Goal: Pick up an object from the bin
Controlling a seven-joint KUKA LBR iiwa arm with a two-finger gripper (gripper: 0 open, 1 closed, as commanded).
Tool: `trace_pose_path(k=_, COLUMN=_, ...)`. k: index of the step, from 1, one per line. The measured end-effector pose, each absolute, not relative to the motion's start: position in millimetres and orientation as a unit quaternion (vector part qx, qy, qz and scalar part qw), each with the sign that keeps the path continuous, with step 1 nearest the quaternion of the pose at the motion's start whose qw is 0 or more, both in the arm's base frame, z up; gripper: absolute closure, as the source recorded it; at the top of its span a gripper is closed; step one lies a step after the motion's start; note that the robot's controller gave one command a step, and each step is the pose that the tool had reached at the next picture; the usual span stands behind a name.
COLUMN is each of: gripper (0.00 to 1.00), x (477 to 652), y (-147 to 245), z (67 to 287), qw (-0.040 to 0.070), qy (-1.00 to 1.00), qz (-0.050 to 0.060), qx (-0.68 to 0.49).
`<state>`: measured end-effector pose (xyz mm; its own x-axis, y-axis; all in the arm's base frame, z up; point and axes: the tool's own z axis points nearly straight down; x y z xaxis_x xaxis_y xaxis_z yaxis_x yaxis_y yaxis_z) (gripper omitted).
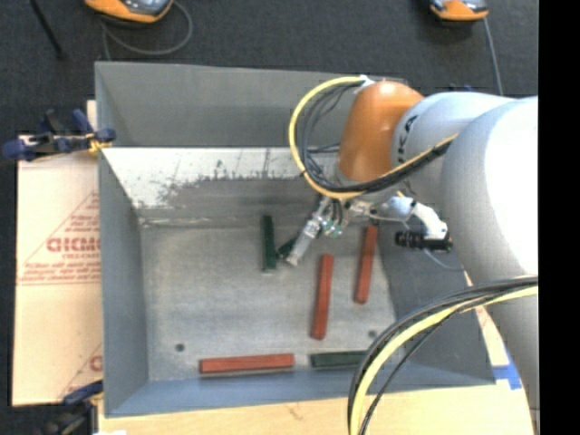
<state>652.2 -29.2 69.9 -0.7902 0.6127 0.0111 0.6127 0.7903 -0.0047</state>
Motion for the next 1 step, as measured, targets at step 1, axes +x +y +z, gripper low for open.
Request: trace_pose_path(k=1, gripper=0.00, x=574.1, y=-22.0, z=70.0, qw=0.001, qy=-0.972, qz=0.001, qx=-0.236)
